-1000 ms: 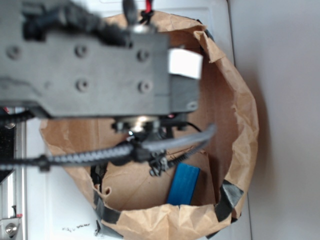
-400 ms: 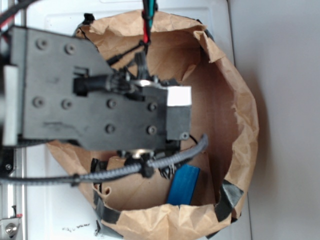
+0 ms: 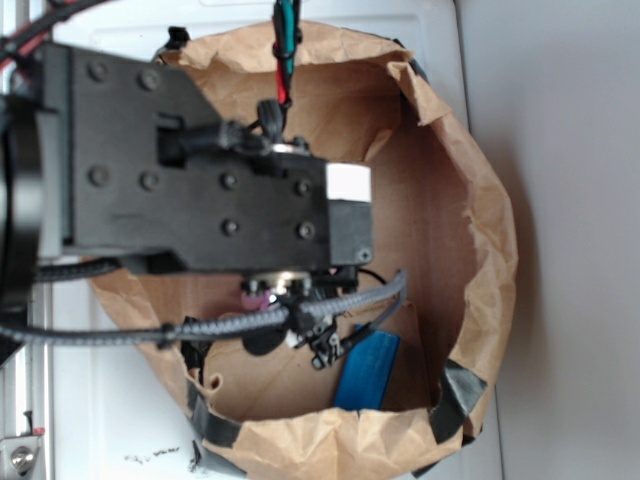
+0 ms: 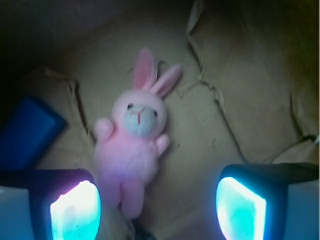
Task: Grab the pink bunny.
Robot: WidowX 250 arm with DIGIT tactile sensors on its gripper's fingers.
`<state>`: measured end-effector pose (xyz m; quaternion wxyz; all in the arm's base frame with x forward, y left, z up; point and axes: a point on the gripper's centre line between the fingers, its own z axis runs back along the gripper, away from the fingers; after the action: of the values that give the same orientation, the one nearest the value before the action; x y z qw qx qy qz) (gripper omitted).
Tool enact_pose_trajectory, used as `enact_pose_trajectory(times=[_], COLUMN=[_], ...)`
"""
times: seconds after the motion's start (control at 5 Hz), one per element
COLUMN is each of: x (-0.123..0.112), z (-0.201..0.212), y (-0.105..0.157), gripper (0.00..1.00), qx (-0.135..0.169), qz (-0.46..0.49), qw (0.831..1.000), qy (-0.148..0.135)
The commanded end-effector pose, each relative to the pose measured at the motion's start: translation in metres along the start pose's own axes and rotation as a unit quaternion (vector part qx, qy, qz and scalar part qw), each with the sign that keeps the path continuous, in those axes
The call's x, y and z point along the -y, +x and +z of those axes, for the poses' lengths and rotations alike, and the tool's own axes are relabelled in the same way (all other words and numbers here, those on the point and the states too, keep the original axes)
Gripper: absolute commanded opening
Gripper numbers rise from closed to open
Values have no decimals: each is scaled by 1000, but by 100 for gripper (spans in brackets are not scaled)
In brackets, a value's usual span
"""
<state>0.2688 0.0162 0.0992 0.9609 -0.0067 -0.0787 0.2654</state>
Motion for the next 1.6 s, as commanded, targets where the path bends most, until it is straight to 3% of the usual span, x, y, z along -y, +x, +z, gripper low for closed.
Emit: enact_pose_trajectory(times=[0.0,0.4,1.4], x=[1,-10,-12], z=[12,6,11], y=[14,19,18], gripper=[100,100,100], qx=[57,59,36], qz=[46,88,75], qw=[997,994,996], qy=[-16,-27,-19])
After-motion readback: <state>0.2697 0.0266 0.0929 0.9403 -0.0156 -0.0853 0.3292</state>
